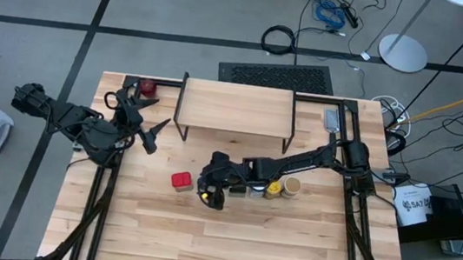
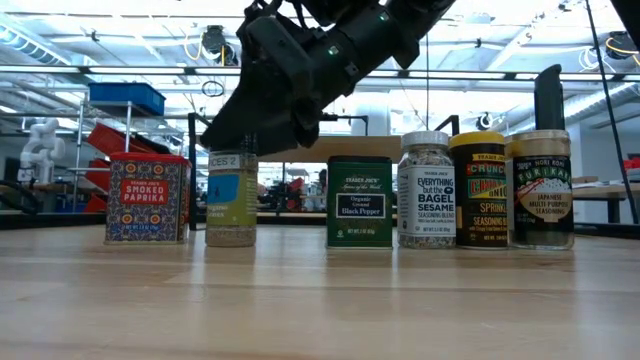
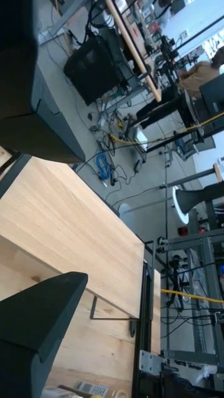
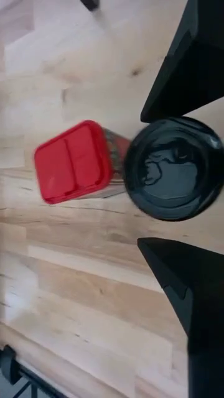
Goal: Shelf spices
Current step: Remove the black seasoning bottle from the shelf
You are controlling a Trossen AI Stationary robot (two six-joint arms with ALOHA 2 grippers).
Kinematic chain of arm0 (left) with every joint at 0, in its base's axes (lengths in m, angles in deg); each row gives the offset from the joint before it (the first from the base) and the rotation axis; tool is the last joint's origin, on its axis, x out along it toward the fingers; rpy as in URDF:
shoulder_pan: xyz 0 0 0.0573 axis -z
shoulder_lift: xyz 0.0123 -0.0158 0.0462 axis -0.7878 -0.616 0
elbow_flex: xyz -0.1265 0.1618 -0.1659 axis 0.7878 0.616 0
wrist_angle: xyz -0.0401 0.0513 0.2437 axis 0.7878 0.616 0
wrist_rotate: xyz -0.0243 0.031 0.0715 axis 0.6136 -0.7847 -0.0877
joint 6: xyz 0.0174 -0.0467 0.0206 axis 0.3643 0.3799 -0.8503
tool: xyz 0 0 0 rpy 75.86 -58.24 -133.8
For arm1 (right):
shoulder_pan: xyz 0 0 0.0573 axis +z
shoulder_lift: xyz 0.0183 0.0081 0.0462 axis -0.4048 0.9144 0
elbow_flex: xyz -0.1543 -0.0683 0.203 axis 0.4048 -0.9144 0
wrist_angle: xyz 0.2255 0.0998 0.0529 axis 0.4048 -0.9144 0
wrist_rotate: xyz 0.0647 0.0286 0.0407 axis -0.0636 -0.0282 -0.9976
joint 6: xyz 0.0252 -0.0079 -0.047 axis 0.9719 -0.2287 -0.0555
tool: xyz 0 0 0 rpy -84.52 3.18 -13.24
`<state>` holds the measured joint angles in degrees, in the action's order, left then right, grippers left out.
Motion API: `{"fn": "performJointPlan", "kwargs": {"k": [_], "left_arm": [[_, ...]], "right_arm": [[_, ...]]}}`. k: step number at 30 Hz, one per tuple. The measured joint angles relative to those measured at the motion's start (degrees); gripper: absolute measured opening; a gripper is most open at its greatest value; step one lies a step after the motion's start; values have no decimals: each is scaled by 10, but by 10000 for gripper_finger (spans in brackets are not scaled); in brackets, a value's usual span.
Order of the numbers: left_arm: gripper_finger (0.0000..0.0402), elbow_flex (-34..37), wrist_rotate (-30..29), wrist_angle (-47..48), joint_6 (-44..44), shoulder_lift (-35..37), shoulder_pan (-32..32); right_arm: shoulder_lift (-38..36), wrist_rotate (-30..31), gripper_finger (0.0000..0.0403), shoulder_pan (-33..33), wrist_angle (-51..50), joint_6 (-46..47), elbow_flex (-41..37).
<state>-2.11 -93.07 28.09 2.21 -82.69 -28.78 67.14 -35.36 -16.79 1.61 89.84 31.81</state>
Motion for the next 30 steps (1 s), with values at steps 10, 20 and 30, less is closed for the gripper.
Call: {"fn": "performJointPlan", "kwargs": {"k": [10, 20, 30], "left_arm": [[310, 0, 1, 0, 0, 0, 0], [310, 0, 1, 0, 2, 0, 0], [310, 0, 1, 0, 1, 0, 0]], "right_arm": [[0, 1, 294, -4, -26, 12, 0], [0, 1, 227, -4, -26, -22, 0], [0, 0, 209, -7, -19, -67, 0]]}}
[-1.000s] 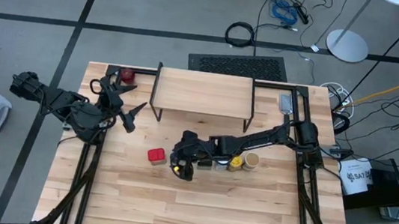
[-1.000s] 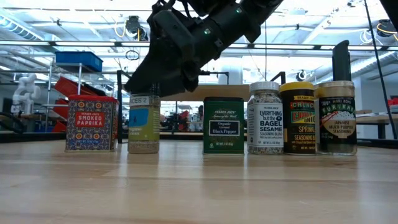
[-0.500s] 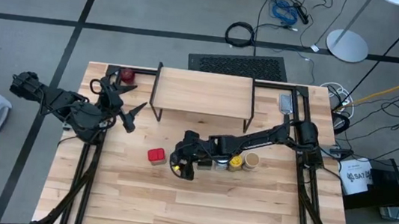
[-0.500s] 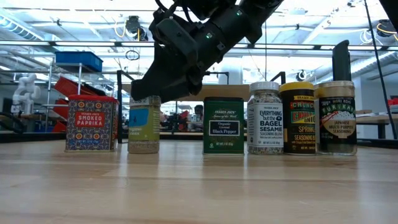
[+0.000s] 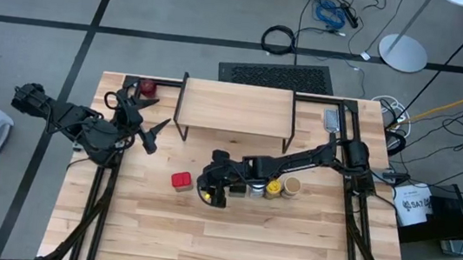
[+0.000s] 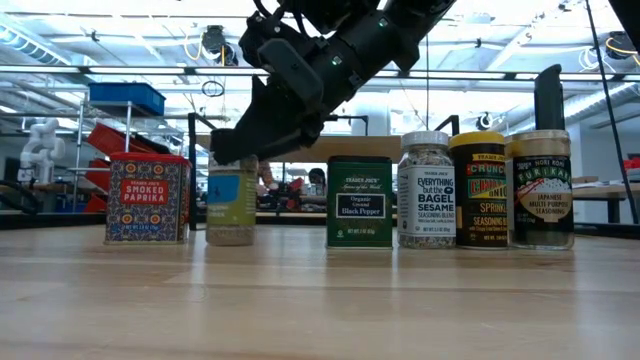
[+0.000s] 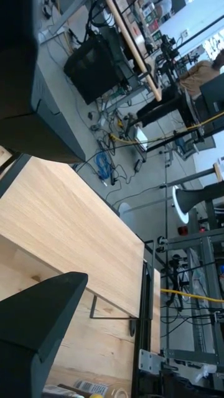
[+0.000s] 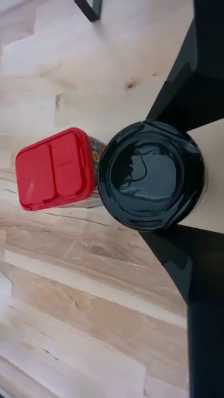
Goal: Shelf spices
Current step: Remove the black seasoning bottle from the shelf
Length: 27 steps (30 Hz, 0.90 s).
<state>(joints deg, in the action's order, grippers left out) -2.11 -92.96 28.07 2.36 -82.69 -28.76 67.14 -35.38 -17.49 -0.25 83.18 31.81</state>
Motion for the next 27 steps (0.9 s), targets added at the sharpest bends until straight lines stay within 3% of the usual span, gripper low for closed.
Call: {"fn": "performJointPlan", "kwargs": {"k": [15, 27], "left_arm": [[310, 0, 0, 0, 1, 0, 0], [310, 0, 0, 0, 1, 0, 0]], "right_arm": [[0, -2, 219, 1, 22, -18, 0], [0, -2, 265, 1, 24, -12, 0]]}}
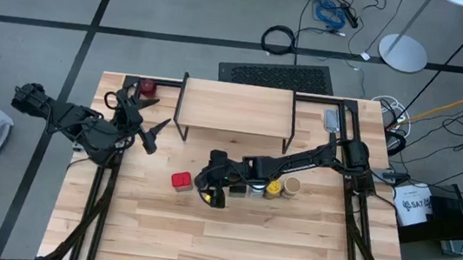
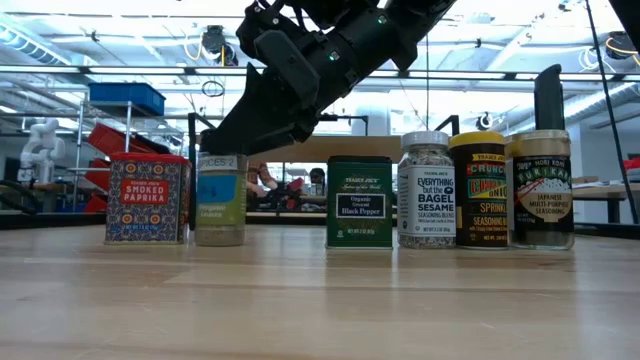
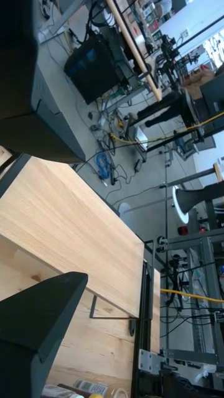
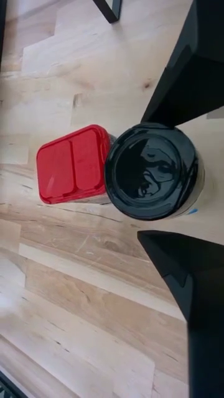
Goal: Shelf spices
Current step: Remove the black seasoning bottle from the shelf, then put the red seasoning can on the shelf
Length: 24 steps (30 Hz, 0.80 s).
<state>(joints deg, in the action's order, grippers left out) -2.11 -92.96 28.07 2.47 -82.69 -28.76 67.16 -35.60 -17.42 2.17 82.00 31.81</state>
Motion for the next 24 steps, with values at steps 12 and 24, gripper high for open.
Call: {"fn": "performJointPlan", "kwargs": {"k": [12, 24], "left_arm": [[310, 0, 8, 0, 1, 0, 0], [310, 0, 118, -10, -1, -6, 0]], "right_arm": [[-9, -3, 270, 3, -4, 4, 0], [-105, 2, 270, 27, -116, 24, 0]]}}
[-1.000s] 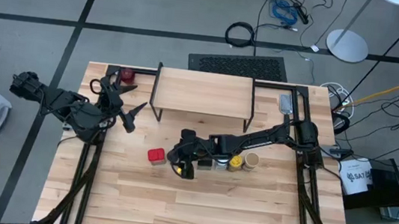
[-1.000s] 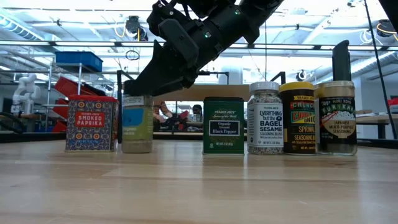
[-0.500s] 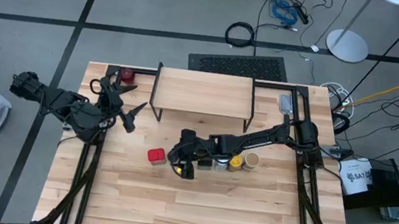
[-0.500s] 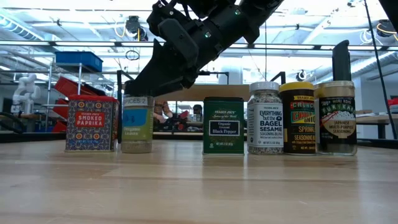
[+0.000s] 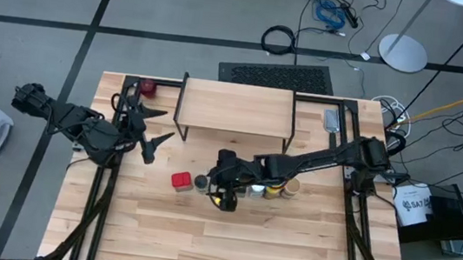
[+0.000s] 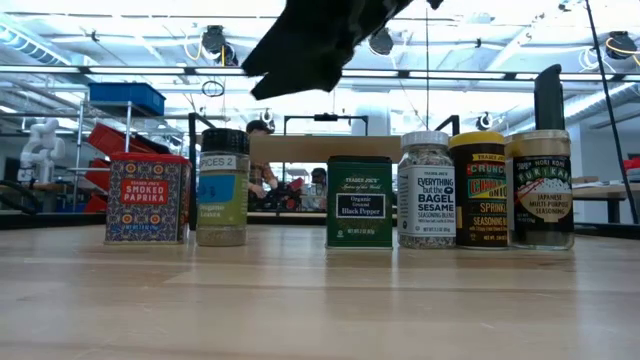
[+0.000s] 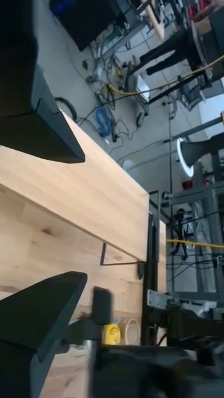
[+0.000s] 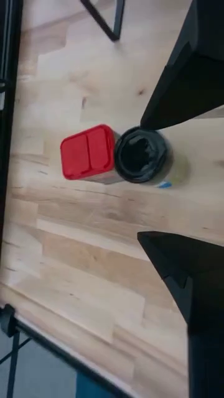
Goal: Shelf spices
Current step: Put the red seasoning can on the shelf
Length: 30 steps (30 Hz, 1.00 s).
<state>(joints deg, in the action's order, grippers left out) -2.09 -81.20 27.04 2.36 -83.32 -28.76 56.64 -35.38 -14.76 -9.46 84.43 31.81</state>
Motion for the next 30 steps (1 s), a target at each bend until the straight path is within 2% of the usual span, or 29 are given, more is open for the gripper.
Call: {"fn": "performJointPlan", "kwargs": {"k": [5, 12, 18, 22, 30], "left_arm": [[310, 0, 1, -4, -2, -3, 0], [310, 0, 2, -4, -3, -4, 0], [310, 0, 3, -22, -3, -8, 0], [310, 0, 29, -44, -3, -21, 0], [310, 0, 64, -89, -18, -65, 0]], "right_arm": [[-29, 0, 270, 3, -66, 31, 0], [-70, 5, 270, 26, -213, 101, 0], [-119, 119, 270, 79, -267, 123, 0], [-157, 192, 270, 113, -308, 152, 0], [-201, 283, 270, 187, -399, 231, 0]]}}
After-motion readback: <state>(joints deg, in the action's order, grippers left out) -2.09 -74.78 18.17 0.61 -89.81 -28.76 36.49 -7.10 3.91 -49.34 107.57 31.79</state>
